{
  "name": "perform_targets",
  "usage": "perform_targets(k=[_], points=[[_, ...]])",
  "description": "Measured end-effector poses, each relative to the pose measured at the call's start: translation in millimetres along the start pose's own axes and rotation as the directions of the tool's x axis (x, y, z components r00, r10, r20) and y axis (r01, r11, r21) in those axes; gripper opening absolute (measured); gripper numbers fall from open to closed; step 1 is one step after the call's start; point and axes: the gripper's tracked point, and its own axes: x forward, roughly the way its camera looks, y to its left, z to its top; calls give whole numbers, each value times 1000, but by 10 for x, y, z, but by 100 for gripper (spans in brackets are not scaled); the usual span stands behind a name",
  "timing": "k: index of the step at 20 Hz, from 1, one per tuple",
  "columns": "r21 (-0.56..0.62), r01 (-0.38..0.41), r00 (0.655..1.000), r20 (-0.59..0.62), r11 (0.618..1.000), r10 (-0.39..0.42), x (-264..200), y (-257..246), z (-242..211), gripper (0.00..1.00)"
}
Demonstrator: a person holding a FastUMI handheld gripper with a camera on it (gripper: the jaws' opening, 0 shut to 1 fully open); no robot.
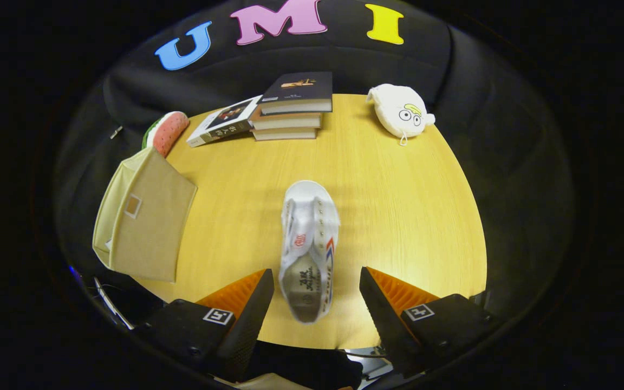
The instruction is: Open the storage box then place both shoes into the box .Put the left shoe in first, then the right shoe, with the right side of both shoes facing outward in a uniform manner.
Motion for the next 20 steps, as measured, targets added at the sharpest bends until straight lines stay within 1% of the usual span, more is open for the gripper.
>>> perform_targets(k=[2,3,5,8,11,12,13,15,16,17,18,20], points=[[-10,5,1000,-15,1000,-5,168,-82,-48,95],[-6,-2,1000,-20,1000,2,253,-91,-55,88],[0,-14,1000,-20,1000,14,395,-56,-30,86],[-22,-4,1000,-20,1000,4,591,-43,3,86],[-28,7,1000,6,1000,-7,709,-10,50,63],[-29,2,1000,13,1000,-2,745,21,45,63],[-38,18,1000,26,999,-17,774,6,52,57],[-61,95,995,51,994,-92,843,-120,74,26],[-27,114,993,48,993,-112,886,-173,47,22],[32,109,993,34,994,-110,891,-153,44,8],[91,85,996,23,992,-87,868,-121,65,5],[163,67,998,-1,984,-68,837,-99,47,5]])
